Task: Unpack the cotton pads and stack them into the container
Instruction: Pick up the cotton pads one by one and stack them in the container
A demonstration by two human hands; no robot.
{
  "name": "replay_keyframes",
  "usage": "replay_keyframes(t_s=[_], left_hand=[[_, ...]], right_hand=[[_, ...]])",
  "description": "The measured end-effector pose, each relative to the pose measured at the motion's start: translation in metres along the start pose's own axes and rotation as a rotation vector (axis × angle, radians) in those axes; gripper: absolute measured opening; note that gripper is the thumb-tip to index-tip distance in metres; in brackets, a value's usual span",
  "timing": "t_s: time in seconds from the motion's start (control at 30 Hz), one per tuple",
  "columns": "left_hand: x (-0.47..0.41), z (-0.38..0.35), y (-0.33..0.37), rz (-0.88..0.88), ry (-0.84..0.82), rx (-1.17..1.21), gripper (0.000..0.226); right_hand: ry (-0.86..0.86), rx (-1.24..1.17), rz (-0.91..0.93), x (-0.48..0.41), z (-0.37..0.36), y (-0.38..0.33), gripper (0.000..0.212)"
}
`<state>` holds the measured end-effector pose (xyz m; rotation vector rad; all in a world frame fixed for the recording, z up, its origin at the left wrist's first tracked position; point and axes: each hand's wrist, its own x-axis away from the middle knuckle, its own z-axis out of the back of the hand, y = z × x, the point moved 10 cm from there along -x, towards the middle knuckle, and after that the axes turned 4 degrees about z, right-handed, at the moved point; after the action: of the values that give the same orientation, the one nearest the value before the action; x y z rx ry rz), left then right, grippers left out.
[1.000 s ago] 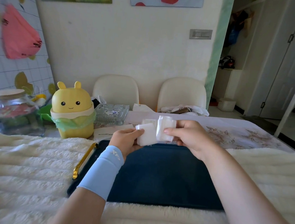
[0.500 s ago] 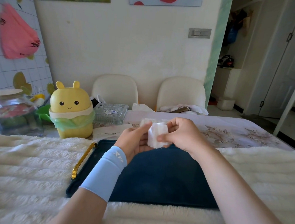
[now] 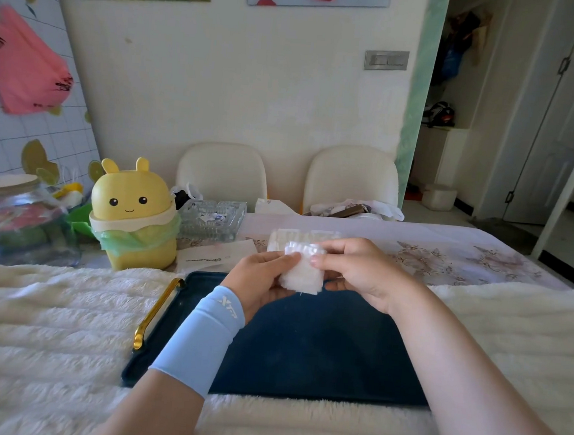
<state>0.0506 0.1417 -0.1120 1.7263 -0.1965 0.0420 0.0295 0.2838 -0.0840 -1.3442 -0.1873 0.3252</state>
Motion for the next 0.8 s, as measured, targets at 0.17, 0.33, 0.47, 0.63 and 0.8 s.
replay_keyframes(t_s=[0.17,0.33,0.47,0.63,0.8], left_hand=[[0.001,-0.004,0.007,-0.073,-0.026,-0.132,0.028],[-0.008,-0.006,0.022,-0.103,0.023,-0.357,0.055],[-0.036,-0.019,0.055,-0.171,0.08,-0.501,0.06],[-0.091,-0.037,0.08,-0.24,0.133,-0.796,0.033],[-0.135,-0.083,0.04,-0.171,-0.11,-1.411,0.035]], right_hand=[[-0.013,-0.01,-0.01,0.0,0.001,0.005,0.02],[-0.059,0.033,-0.052,-0.004,0.005,0.004,0.023],[0.073,0.095,-0.052,-0.023,0.045,-0.014,0.018],[0.297,0.093,-0.093,-0.049,0.114,-0.023,0.021],[0.292,0.209,-0.2,-0.076,0.13,0.005,0.028]])
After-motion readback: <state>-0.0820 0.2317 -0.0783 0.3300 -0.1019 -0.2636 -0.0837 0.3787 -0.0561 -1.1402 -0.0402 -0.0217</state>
